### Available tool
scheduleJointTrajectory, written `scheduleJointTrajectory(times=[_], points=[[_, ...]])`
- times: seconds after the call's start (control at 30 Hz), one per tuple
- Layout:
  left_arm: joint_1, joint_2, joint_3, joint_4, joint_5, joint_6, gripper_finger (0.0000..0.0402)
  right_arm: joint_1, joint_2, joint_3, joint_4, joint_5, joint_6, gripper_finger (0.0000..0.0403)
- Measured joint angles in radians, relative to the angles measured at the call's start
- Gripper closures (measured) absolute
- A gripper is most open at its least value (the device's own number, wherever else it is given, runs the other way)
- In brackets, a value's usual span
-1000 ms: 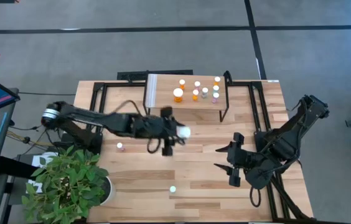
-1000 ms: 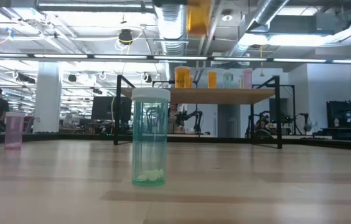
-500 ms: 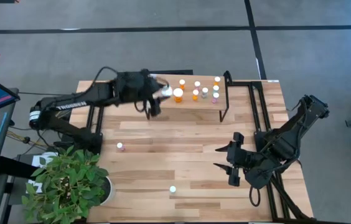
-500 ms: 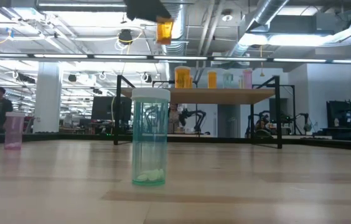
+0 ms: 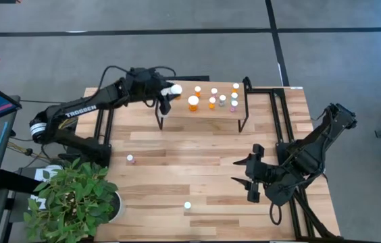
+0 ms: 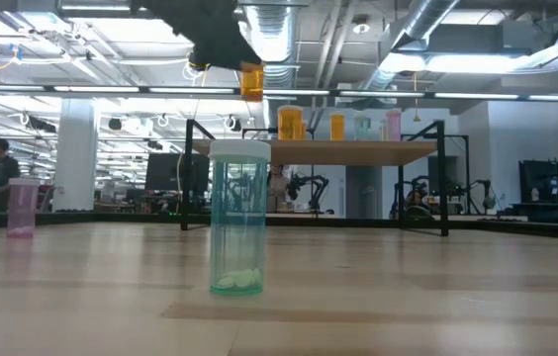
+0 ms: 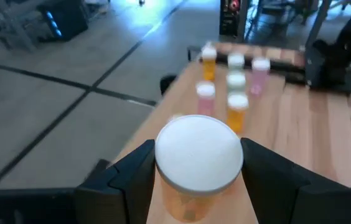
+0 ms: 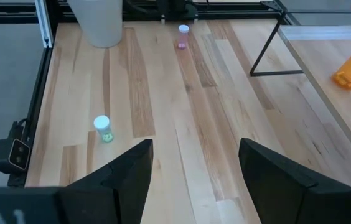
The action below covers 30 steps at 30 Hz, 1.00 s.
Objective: Pick and place medicine bottles onto shelf by color
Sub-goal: Put the big orange pill bottle on the shelf
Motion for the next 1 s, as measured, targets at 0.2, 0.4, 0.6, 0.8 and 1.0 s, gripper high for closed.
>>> scheduleJointTrajectory(times=[0.2, 0.4, 0.6, 0.8, 1.0], points=[[0.058, -0.068, -0.209, 0.230, -0.015, -0.032, 0.0207, 0.000, 0.000, 0.000, 0.005, 0.003, 0.000, 0.0143], [0.120, -0.076, -0.268, 0.284, -0.013, -0.060, 0.0207, -0.031, 0.000, 0.000, 0.004, 0.003, -0.004, 0.0143], [0.148, -0.025, -0.270, 0.295, -0.004, -0.060, 0.0206, -0.100, 0.000, 0.000, 0.049, 0.002, -0.071, 0.0143], [0.165, 0.041, -0.270, 0.324, 0.031, -0.079, 0.0206, -0.138, 0.000, 0.000, 0.078, -0.006, -0.123, 0.0143], [0.180, 0.095, -0.270, 0.335, 0.039, -0.085, 0.0206, -0.130, 0.000, 0.000, 0.078, -0.008, -0.124, 0.0143]])
